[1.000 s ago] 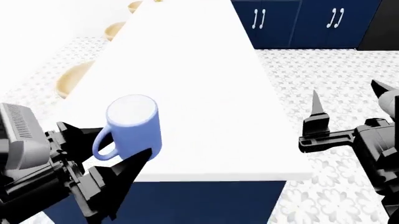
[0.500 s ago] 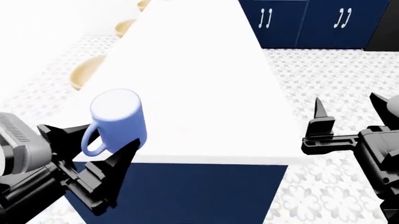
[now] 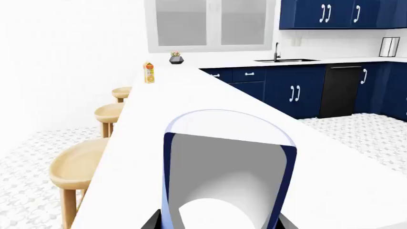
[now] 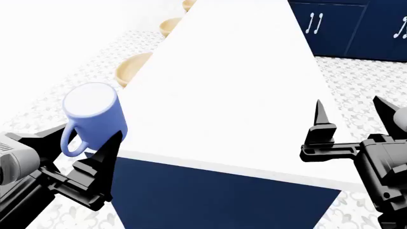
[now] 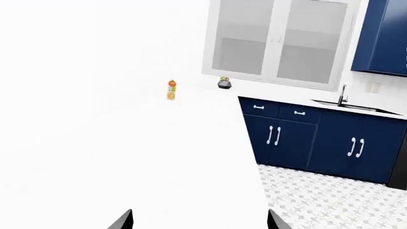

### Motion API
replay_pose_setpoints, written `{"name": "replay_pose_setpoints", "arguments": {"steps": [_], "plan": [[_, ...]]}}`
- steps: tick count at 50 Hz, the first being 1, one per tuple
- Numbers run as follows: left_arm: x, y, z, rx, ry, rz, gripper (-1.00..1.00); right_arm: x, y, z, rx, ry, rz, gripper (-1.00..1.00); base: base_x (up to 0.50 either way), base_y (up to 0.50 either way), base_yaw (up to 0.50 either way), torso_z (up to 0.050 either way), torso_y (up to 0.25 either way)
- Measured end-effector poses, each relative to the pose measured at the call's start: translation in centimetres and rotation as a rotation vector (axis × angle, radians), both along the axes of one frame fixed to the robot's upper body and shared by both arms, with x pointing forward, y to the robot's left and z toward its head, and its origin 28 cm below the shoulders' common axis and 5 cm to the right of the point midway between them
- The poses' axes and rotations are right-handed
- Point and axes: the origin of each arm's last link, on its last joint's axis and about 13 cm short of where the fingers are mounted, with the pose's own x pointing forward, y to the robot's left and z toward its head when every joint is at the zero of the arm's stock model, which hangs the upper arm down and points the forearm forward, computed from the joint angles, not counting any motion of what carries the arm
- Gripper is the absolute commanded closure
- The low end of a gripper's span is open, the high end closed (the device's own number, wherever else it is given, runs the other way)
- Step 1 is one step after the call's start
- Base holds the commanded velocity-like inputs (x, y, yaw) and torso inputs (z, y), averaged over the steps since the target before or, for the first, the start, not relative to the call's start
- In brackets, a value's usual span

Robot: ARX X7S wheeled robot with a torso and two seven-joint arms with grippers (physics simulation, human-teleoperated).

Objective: A wet mug is on the counter and needs to be dried. Pick it up and place it upside down in the open cabinet.

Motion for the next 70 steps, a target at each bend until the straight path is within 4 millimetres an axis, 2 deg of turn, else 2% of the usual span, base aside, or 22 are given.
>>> {"name": "replay_pose_setpoints", "arguments": {"steps": [25,70], "plan": [[-0.9,-0.1,-0.5,-0.01,-0.013,0.05,1.0,-0.9,1.0,-0.1,0.014,-0.027,0.051,-1.0,-0.06,-0.02,0.5,0.0,0.0],[-1.0,-0.2,-0.8,-0.015,-0.008,0.056,1.0,-0.8,1.2,-0.1,0.025,-0.02,0.048,-1.0,-0.06,-0.03,0.5,0.0,0.0]]}}
